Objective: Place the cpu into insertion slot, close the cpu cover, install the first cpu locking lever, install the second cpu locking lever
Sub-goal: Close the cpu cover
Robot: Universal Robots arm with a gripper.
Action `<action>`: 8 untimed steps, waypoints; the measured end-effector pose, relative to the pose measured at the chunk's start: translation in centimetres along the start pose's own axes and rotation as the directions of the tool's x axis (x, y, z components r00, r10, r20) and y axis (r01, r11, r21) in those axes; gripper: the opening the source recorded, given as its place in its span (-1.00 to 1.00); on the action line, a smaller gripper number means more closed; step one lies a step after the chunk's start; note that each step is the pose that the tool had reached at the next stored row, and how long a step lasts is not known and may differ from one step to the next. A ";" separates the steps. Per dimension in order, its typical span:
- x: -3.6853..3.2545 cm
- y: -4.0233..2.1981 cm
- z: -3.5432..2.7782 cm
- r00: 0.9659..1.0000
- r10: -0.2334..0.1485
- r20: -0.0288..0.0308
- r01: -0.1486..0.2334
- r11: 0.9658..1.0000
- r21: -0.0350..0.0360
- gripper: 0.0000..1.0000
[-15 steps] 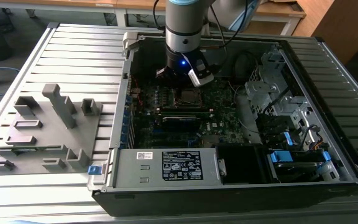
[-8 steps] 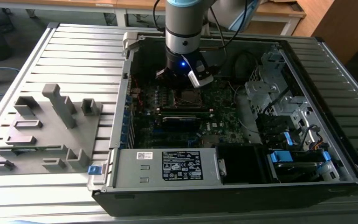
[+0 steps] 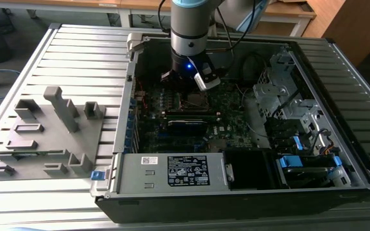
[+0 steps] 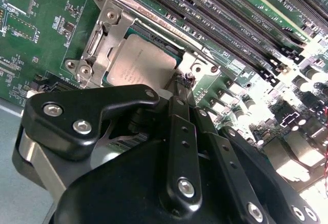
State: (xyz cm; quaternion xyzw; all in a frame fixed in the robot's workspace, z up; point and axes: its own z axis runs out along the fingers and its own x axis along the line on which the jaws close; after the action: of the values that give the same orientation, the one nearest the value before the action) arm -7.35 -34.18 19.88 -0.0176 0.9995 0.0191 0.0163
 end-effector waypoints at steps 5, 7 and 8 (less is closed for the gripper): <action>0.00 0.01 -0.11 1.000 0.000 0.000 0.000 1.000 -0.002 -0.79; -0.01 0.01 -0.26 1.000 0.000 0.000 0.000 1.000 -0.003 -0.79; -0.01 0.02 -0.35 1.000 0.000 0.000 0.000 1.000 -0.003 -0.79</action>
State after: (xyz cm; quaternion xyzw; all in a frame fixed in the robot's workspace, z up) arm -7.35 -34.18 20.24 -0.0175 0.9995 0.0208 0.0164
